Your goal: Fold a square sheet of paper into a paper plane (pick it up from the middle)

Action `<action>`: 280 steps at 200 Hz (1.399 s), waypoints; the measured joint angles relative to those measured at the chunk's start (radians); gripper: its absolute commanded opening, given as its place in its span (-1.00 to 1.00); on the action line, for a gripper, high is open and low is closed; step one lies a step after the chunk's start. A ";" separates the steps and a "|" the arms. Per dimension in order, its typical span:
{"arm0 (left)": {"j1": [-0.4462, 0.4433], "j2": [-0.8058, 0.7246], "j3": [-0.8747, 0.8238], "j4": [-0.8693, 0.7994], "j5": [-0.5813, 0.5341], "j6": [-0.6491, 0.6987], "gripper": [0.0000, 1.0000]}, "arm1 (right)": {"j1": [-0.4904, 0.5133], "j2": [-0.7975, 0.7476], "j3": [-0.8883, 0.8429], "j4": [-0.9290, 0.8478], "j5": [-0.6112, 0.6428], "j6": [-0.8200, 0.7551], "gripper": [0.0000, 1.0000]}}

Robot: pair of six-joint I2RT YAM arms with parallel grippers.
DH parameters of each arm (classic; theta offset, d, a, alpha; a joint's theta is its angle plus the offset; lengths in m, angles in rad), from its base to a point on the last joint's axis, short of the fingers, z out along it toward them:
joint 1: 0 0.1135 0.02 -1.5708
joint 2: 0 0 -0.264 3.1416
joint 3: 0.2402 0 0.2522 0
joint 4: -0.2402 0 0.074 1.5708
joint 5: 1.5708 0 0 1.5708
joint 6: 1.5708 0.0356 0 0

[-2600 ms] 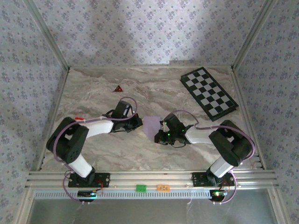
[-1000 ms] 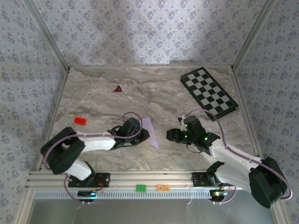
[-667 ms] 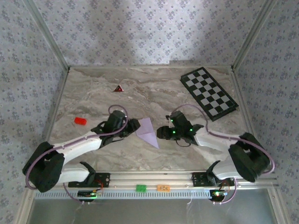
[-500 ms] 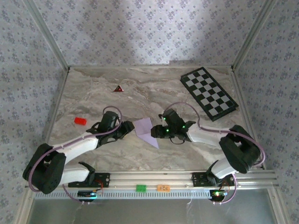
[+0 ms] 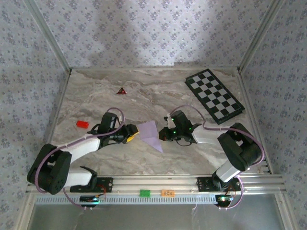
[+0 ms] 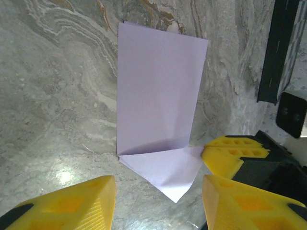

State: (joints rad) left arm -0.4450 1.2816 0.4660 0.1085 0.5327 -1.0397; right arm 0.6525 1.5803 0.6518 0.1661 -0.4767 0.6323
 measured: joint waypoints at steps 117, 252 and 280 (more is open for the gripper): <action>0.014 0.141 0.041 0.053 0.090 -0.005 0.29 | -0.086 0.000 -0.095 0.229 -0.179 0.080 -0.90; 0.011 0.263 0.134 0.092 0.126 -0.005 0.26 | -0.162 -0.012 -0.144 0.354 -0.291 0.138 -0.90; -0.008 0.321 0.166 0.100 0.127 -0.010 0.11 | -0.165 -0.012 -0.146 0.359 -0.299 0.139 -0.90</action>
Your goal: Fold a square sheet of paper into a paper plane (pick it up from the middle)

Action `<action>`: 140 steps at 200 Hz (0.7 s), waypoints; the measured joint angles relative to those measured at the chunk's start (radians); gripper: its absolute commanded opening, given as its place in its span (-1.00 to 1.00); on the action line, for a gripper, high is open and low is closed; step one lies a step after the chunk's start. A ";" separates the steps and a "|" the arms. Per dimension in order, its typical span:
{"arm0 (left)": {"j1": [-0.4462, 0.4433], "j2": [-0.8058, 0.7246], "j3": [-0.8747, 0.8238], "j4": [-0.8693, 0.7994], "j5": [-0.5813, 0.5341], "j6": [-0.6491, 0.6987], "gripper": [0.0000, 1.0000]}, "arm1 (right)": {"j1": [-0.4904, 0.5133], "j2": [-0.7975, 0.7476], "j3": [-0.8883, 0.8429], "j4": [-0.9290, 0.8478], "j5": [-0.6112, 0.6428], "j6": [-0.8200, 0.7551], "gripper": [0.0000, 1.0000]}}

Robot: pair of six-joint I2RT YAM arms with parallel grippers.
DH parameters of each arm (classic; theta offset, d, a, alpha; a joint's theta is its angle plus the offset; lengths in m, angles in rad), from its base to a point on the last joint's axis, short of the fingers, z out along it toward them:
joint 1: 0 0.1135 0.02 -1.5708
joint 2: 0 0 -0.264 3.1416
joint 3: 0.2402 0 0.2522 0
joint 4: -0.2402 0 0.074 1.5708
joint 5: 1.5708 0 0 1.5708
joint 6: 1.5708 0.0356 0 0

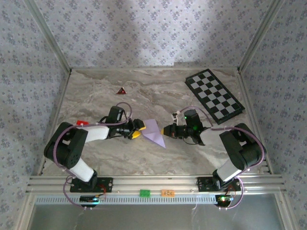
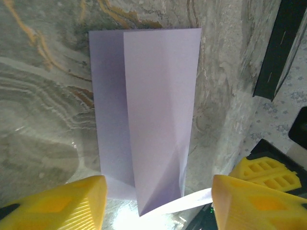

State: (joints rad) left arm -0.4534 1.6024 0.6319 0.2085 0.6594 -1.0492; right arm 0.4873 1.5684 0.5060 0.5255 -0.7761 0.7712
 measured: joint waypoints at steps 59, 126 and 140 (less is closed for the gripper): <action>-0.018 0.062 0.050 0.039 0.011 -0.014 -0.02 | -0.020 -0.004 -0.031 0.014 -0.015 0.001 -0.89; -0.018 0.122 0.058 0.092 0.049 -0.045 -0.30 | -0.024 -0.003 -0.046 0.025 -0.022 0.007 -0.86; -0.018 0.122 0.058 0.106 0.052 -0.050 -0.30 | -0.027 -0.003 -0.050 0.024 -0.021 0.007 -0.86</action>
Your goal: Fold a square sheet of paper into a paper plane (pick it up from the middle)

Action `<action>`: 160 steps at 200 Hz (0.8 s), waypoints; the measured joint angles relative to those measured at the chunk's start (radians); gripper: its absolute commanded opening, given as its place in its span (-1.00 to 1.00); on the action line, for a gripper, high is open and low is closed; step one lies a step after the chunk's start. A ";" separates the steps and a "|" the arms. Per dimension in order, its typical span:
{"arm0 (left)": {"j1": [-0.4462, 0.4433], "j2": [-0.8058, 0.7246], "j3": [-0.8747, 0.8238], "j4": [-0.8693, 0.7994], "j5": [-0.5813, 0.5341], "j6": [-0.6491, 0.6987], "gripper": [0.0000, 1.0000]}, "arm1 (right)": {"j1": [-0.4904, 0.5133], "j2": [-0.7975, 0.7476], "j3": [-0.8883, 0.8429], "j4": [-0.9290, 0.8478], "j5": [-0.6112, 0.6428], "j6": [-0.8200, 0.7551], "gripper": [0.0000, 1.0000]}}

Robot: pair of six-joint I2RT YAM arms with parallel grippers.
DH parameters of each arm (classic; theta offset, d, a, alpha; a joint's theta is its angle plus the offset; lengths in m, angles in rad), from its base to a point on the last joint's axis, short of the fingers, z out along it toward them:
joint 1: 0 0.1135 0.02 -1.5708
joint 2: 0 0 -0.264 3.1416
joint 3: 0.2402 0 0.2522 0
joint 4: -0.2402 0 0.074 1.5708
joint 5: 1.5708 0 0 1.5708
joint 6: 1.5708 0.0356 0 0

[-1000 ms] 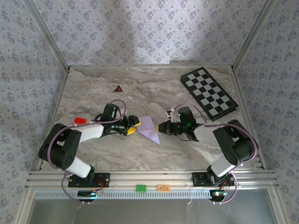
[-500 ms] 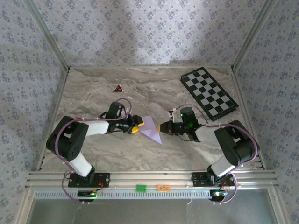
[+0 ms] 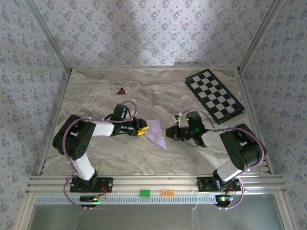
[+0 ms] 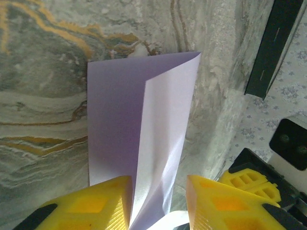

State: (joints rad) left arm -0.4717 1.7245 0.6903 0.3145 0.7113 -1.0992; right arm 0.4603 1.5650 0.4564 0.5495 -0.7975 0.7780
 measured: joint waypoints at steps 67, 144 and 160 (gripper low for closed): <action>0.000 0.014 0.000 0.073 0.019 -0.023 -0.46 | -0.005 0.000 -0.002 -0.002 0.008 0.000 -0.85; 0.000 0.024 0.000 0.056 0.011 -0.012 -0.75 | -0.006 -0.016 -0.003 -0.041 0.032 0.000 -0.72; 0.000 0.024 -0.001 0.044 -0.003 0.000 -0.83 | -0.008 -0.032 -0.003 -0.052 0.037 0.000 -0.64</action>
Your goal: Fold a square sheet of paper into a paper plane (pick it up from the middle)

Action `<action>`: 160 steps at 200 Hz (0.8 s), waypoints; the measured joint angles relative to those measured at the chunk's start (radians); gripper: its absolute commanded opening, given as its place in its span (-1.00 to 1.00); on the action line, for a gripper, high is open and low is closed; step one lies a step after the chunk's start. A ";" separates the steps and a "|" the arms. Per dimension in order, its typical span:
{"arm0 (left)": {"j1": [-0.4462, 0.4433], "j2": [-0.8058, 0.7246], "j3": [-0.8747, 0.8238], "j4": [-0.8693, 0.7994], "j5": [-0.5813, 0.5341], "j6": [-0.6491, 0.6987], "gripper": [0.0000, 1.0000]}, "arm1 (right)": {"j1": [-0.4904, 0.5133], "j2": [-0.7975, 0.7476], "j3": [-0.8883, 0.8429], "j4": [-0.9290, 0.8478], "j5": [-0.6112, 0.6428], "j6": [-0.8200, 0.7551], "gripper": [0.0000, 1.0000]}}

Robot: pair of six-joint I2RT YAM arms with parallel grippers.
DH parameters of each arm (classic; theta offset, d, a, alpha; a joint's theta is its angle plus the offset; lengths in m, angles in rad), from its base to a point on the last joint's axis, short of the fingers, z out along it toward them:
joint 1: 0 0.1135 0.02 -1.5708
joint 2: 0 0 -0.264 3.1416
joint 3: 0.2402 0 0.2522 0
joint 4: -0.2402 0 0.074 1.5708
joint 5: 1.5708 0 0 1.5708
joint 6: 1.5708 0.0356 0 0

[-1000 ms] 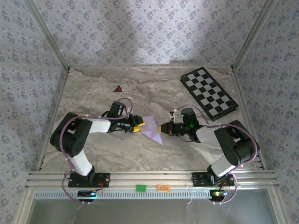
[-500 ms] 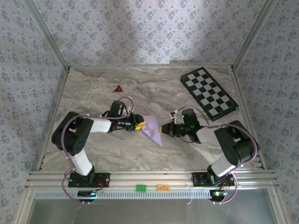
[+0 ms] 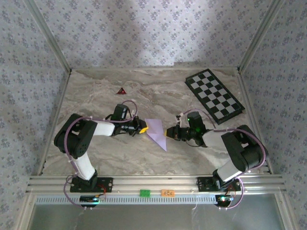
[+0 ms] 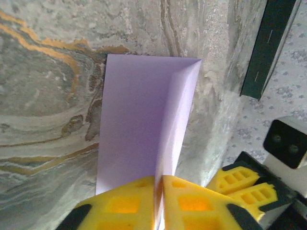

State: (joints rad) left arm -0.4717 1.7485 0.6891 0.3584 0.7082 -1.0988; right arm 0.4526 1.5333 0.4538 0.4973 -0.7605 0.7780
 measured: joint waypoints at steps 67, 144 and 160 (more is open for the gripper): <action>-0.010 -0.064 -0.039 -0.016 -0.079 -0.019 -1.00 | 0.023 -0.261 0.025 -0.301 0.212 -0.100 -0.22; -0.097 -0.292 -0.118 -0.055 -0.322 -0.163 -0.96 | 0.547 -0.468 -0.003 -0.415 0.984 -0.468 -0.41; -0.098 -0.326 -0.126 -0.069 -0.352 -0.179 -0.94 | 0.655 -0.411 -0.009 -0.369 1.101 -0.576 -0.44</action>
State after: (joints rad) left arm -0.5697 1.4227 0.5636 0.2897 0.3561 -1.2778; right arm 1.1076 1.1225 0.4446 0.1280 0.3405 0.2016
